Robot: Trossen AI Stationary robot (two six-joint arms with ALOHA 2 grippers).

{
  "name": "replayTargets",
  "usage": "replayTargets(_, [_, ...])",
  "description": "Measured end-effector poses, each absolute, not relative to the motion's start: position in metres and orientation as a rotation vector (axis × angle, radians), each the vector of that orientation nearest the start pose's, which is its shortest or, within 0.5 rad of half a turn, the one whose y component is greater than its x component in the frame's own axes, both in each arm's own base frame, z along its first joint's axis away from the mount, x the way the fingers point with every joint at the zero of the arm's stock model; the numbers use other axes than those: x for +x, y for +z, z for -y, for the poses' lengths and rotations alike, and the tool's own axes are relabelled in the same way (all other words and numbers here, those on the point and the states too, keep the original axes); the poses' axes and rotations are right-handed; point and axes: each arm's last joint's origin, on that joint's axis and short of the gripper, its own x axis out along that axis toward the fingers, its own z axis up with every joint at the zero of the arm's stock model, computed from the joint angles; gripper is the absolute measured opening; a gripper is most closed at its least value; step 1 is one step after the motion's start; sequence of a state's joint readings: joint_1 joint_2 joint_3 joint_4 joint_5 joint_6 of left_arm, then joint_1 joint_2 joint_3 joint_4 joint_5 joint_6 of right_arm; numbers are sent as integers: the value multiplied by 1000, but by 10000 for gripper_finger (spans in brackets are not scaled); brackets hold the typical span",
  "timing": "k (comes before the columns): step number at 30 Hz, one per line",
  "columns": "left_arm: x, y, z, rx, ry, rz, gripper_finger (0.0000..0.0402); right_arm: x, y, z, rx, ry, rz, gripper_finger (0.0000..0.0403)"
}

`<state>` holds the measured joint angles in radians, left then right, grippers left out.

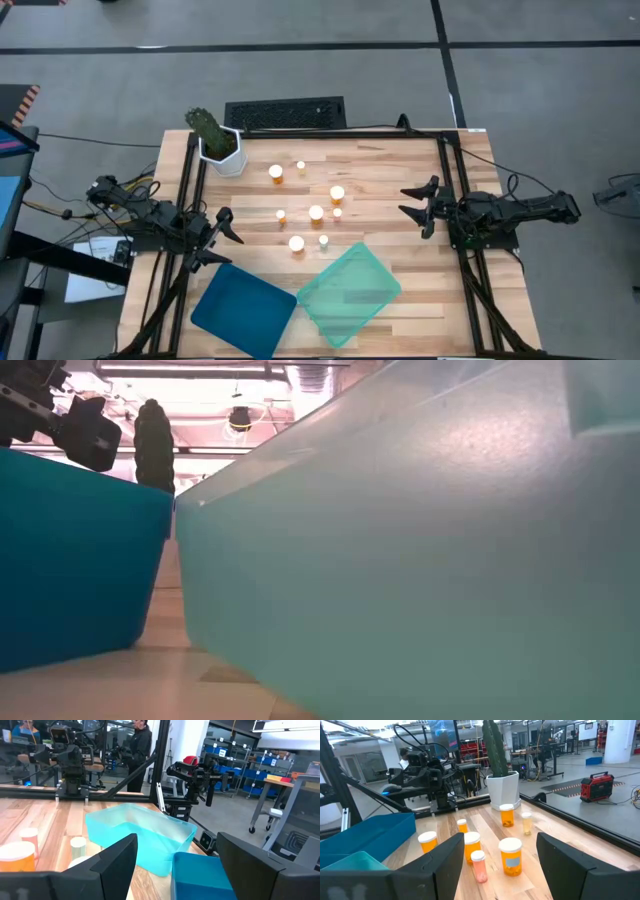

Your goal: Pick and place medicine bottles into bin by pill shape (circle, oval)

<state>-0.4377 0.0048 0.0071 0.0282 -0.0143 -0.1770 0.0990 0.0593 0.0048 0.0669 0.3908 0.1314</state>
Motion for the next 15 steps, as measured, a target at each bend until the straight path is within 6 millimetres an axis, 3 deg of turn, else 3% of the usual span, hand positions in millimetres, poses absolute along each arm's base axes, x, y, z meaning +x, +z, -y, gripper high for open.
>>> replayTargets(15, [88,169,41,-244,-433,-13,265,99,167,1,133,-290,31,260])
